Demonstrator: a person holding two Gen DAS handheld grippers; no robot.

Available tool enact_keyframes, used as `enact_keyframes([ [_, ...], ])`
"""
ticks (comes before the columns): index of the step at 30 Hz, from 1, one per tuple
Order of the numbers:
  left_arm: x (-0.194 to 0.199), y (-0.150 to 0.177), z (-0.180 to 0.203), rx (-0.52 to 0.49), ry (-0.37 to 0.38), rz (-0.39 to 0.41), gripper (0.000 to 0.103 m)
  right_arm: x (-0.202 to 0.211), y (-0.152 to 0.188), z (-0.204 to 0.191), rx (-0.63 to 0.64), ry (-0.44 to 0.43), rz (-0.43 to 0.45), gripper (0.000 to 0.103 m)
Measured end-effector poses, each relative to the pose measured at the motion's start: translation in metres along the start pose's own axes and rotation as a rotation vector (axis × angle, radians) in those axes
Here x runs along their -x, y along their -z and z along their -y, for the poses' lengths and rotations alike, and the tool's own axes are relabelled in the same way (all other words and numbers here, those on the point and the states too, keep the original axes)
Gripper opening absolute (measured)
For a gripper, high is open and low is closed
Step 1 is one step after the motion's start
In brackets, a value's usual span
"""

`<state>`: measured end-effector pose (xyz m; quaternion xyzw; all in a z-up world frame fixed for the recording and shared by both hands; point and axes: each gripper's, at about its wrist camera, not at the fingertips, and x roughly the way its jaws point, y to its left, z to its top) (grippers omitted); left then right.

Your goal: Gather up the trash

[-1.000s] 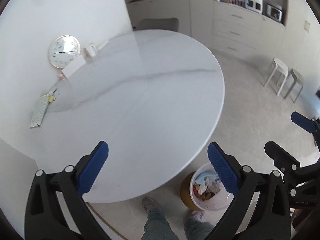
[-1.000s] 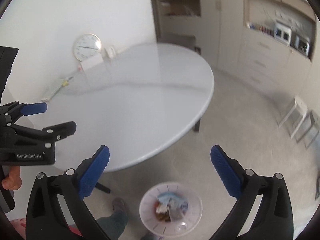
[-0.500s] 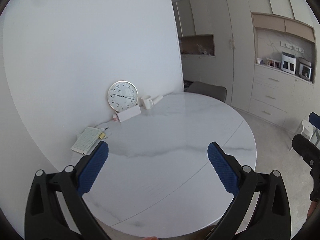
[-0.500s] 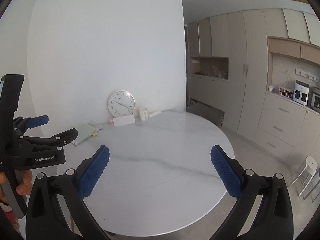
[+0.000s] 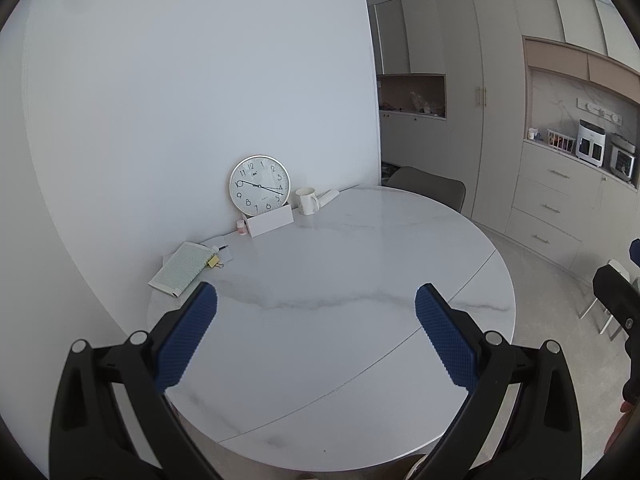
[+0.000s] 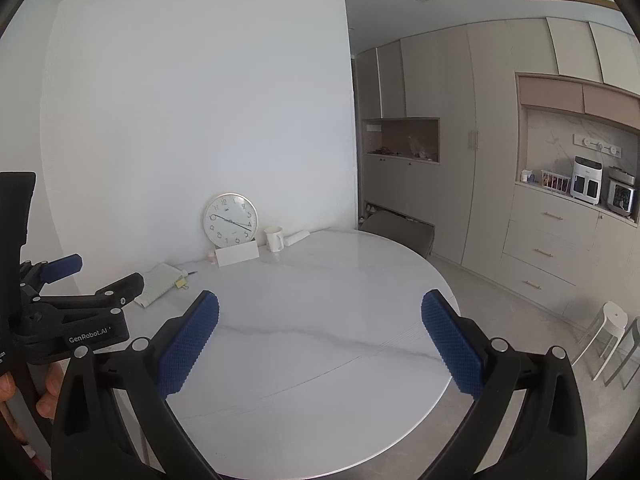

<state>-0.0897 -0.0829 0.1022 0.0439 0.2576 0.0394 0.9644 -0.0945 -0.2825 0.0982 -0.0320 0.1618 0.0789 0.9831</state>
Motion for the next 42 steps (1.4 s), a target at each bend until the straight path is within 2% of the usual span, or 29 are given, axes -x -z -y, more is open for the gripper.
enact_keyframes([
  [24, -0.022, -0.003, -0.007, 0.033, 0.026, -0.035, 0.095, -0.004, 0.003, -0.003, 0.005, 0.023, -0.018, 0.101],
  [42, -0.031, 0.0, 0.008, 0.039, 0.032, -0.046, 0.095, -0.013, 0.004, 0.009, -0.009, 0.025, -0.037, 0.101],
])
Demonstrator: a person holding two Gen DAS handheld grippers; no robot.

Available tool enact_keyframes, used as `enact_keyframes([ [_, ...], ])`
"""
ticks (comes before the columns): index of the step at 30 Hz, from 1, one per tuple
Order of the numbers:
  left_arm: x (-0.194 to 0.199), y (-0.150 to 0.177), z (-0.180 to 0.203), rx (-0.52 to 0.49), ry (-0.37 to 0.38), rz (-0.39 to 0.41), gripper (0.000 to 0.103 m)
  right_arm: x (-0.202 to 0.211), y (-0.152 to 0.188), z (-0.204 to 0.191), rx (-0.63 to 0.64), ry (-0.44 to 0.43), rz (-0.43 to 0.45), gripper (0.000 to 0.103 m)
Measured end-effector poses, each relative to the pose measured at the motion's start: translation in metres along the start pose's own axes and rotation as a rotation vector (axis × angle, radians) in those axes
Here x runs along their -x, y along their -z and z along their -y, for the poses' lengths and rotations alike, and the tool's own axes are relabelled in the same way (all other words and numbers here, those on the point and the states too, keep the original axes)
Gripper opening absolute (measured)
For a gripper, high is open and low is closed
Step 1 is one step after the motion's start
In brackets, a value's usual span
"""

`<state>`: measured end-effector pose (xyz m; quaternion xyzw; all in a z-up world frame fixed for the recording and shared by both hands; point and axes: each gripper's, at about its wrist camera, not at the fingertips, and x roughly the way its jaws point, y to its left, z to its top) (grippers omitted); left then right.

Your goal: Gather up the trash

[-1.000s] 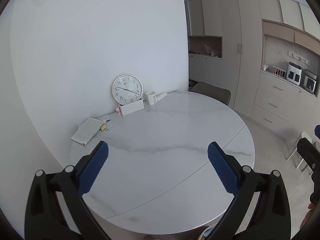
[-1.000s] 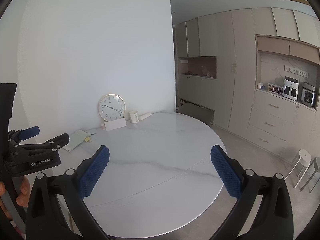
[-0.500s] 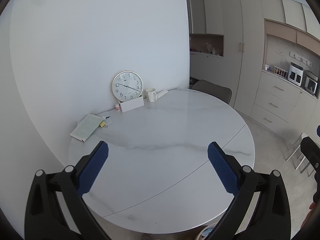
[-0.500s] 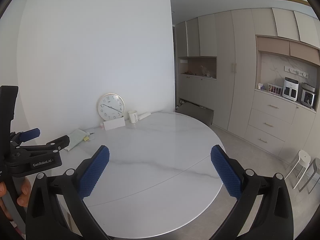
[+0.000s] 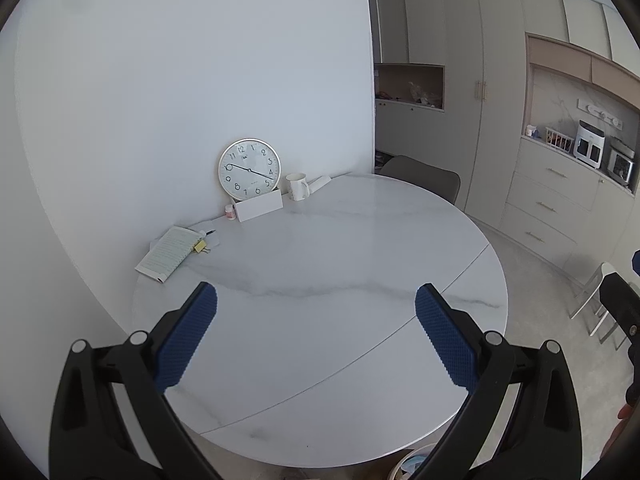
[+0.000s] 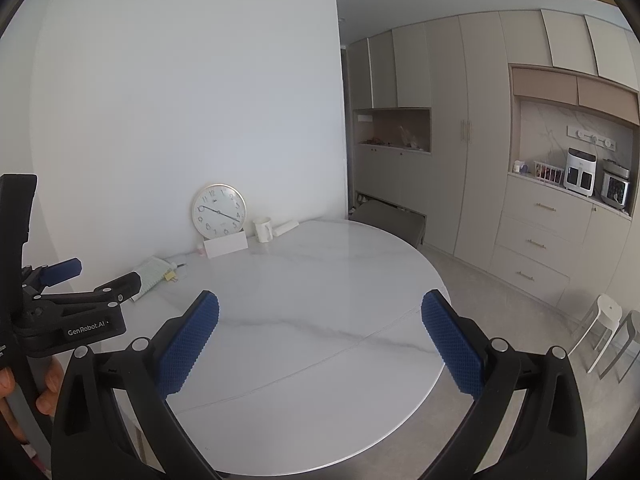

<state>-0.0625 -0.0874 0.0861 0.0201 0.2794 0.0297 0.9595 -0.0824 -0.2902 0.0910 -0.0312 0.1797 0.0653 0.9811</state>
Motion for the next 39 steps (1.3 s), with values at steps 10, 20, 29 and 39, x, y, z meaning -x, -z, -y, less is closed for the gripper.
enact_keyframes([
  [10, -0.002, 0.0, 0.005, -0.002, -0.001, 0.021, 0.095, -0.004, -0.001, -0.001, -0.001, 0.01, -0.011, 0.101],
  [20, -0.007, 0.002, -0.001, 0.015, 0.048, 0.033, 0.095, -0.009, 0.003, -0.003, -0.002, 0.015, -0.029, 0.101],
  [29, -0.016, 0.006, -0.007, 0.021, 0.051, -0.002, 0.095, -0.01, 0.005, -0.003, -0.006, 0.014, -0.033, 0.101],
  [39, -0.023, 0.005, -0.008, 0.01, 0.047, -0.026, 0.095, -0.018, 0.005, -0.005, -0.003, 0.02, -0.053, 0.101],
])
